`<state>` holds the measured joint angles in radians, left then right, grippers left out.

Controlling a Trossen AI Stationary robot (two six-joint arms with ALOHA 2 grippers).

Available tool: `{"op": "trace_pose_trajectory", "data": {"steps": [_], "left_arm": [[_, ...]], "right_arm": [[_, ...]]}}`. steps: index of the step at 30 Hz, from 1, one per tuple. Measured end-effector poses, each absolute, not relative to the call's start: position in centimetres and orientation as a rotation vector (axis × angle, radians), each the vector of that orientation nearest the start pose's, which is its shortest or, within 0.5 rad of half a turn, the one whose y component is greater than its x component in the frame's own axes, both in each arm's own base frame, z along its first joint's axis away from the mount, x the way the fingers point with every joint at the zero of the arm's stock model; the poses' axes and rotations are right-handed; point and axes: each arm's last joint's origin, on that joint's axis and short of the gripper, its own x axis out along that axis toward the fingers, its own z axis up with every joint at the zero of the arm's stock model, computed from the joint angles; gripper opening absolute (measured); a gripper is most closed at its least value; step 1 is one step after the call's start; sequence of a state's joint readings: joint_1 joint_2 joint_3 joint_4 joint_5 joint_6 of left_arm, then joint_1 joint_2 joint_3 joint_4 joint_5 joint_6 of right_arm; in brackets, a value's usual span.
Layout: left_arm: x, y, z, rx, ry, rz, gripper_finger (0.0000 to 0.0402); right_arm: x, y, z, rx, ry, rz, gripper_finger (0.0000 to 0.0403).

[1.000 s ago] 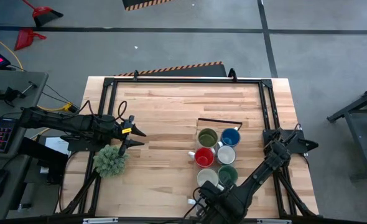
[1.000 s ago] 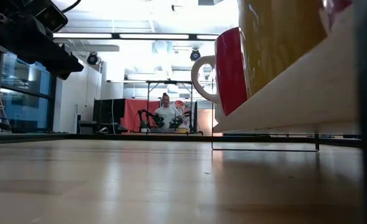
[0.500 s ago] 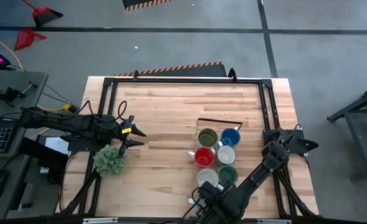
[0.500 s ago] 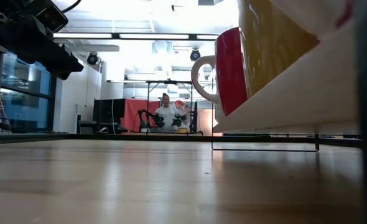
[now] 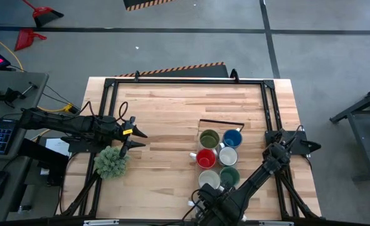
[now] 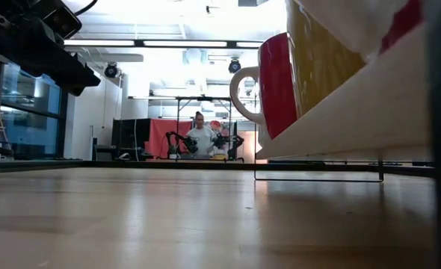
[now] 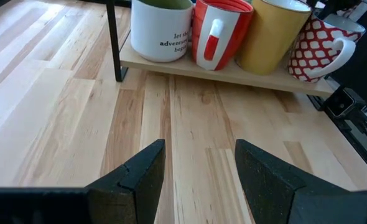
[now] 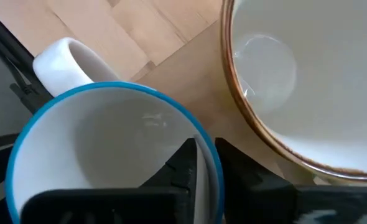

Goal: Place coffee mugs
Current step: Put the red and white mug on the shelf, then adjust the mugs on the shelf

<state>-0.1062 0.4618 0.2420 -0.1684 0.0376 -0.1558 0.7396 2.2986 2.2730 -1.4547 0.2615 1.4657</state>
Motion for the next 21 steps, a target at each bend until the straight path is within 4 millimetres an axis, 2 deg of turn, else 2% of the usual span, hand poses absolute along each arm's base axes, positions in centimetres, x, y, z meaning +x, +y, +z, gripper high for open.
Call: {"op": "trace_pose_trajectory", "data": {"steps": [7, 13, 21], "left_arm": [[12.5, -1.4, 19.0, -0.140, 0.398, -0.111, 0.0184], [12.4, -1.4, 19.0, -0.140, 0.398, -0.111, 0.0184], [12.4, -1.4, 19.0, -0.140, 0.399, -0.112, 0.0184]], "right_arm": [[33.8, 29.9, 26.1, 0.533, 1.231, -0.571, 0.0074], [33.7, 29.8, 27.5, 0.543, 1.221, -0.554, 0.0107], [32.9, 29.9, 28.7, 0.574, 1.270, -0.512, 0.0124]]}}
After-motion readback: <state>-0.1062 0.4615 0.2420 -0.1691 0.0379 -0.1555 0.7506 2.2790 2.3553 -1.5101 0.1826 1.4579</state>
